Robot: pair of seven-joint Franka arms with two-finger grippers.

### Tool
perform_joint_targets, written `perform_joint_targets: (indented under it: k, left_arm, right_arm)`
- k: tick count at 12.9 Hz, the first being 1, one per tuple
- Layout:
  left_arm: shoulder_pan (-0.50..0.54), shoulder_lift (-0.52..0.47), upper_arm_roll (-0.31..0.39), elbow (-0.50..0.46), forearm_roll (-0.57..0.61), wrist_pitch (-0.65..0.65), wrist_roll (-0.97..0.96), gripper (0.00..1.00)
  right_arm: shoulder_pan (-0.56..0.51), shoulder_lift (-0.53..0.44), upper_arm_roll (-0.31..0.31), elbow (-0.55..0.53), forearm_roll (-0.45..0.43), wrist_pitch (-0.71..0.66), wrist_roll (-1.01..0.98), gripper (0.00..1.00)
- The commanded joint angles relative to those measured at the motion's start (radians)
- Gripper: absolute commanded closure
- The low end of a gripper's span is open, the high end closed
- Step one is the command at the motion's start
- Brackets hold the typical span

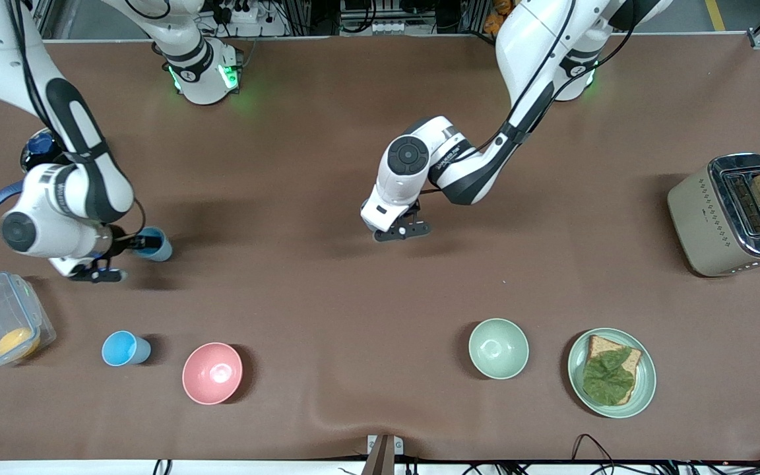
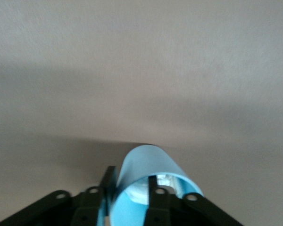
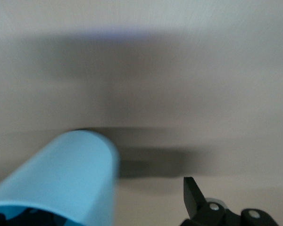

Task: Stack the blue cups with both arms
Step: 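Carry the tissue-filled cup to mid-table with the left gripper and lower it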

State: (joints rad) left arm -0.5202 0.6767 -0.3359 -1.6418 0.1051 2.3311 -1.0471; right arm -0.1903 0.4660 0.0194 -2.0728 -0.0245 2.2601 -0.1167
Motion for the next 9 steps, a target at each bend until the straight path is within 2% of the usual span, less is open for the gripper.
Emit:
perform_joint_targets:
  k: [1, 3, 4, 5, 9]
  left_arm:
    - [0.032, -0.06, 0.001, 0.011, 0.034, -0.041, -0.03, 0.0]
    - [0.065, -0.133, 0.001, 0.026, 0.033, -0.085, -0.027, 0.0]
    - [0.065, -0.166, 0.004, 0.043, 0.036, -0.117, -0.033, 0.0]
    - [0.071, -0.205, 0.02, 0.045, 0.041, -0.157, -0.018, 0.0]
    - [0.147, -0.33, 0.031, 0.045, 0.064, -0.239, 0.1, 0.0]
  right_arm:
    - [0.005, -0.023, 0.005, -0.064, 0.0, 0.012, 0.011, 0.0]
    - [0.005, -0.021, 0.005, -0.064, 0.0, 0.019, 0.011, 0.0]
    - [0.005, -0.023, 0.005, -0.062, 0.0, 0.021, 0.011, 0.58]
    - [0.005, -0.026, 0.007, -0.062, 0.001, 0.024, 0.011, 1.0]
    - [0.015, -0.041, 0.007, -0.061, 0.001, 0.023, 0.012, 1.0]
